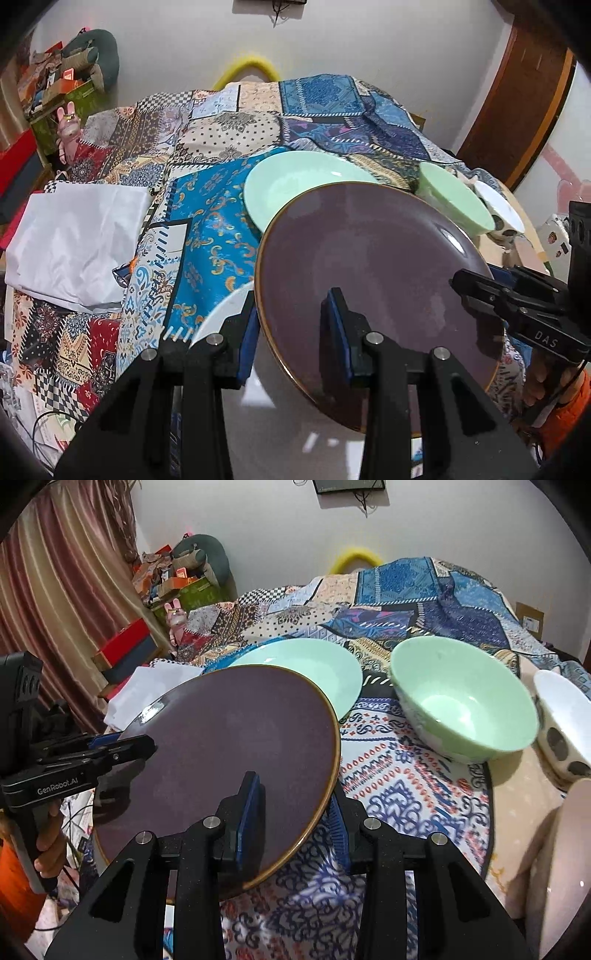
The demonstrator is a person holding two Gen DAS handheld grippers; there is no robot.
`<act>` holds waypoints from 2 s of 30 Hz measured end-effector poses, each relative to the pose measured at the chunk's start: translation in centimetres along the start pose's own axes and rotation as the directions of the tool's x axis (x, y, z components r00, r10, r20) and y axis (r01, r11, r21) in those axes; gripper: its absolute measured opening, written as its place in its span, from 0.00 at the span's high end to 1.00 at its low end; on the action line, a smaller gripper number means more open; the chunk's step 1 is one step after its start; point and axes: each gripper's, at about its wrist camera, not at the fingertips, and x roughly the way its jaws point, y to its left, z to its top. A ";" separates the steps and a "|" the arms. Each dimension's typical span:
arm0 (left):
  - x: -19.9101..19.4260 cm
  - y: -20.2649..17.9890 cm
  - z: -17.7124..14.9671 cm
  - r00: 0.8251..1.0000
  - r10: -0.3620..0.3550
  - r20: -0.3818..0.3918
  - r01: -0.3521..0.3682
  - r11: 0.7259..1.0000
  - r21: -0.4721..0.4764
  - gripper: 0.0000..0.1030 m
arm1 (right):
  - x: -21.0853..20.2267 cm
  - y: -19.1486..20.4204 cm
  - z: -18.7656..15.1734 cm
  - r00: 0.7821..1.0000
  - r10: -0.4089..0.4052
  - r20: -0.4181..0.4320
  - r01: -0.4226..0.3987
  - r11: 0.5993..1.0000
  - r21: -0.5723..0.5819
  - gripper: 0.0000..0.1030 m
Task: Organize plates and bowls
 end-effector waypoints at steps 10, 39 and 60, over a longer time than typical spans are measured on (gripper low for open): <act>-3.1 -3.9 -1.1 1.000 -0.019 0.023 0.019 0.999 0.027 0.65 | -4.0 -0.9 -1.2 0.999 -0.016 0.051 0.016 1.000 0.012 0.68; -2.8 -13.0 -4.9 0.996 -0.072 -0.058 0.077 0.994 0.082 0.65 | -9.7 -5.6 -7.2 0.993 -0.095 0.067 0.088 0.992 0.092 0.68; 2.7 -13.9 -5.6 0.985 -0.069 -0.161 0.084 0.993 0.084 0.65 | -7.5 -8.3 -9.6 0.993 -0.119 -0.007 0.119 0.981 0.156 0.68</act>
